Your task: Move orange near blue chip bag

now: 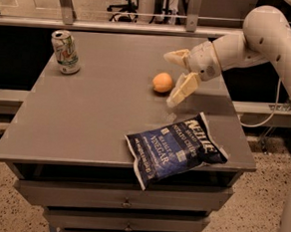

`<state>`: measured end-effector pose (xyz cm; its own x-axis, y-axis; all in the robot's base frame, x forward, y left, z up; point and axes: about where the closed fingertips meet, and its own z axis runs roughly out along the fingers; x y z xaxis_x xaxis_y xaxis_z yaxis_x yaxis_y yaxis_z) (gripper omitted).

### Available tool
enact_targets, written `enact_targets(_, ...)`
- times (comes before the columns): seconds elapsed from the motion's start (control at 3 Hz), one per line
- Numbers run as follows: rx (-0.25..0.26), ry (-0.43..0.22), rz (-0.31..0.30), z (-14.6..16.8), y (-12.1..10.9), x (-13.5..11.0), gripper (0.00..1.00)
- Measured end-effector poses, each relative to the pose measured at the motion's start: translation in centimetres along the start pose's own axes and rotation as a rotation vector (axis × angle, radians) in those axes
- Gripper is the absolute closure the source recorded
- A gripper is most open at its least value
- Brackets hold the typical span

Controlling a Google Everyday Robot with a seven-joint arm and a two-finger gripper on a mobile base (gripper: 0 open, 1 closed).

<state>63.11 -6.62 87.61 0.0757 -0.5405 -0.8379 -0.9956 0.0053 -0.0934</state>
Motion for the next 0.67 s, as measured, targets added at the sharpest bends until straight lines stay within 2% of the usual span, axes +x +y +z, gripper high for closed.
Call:
enact_targets(0.33, 0.048, 0.087, 0.0, 1.68, -0.4, 1.39, 0.02)
enact_targets(0.67, 0.079, 0.12, 0.01, 2.06, -1.03, 2.37, 0.26)
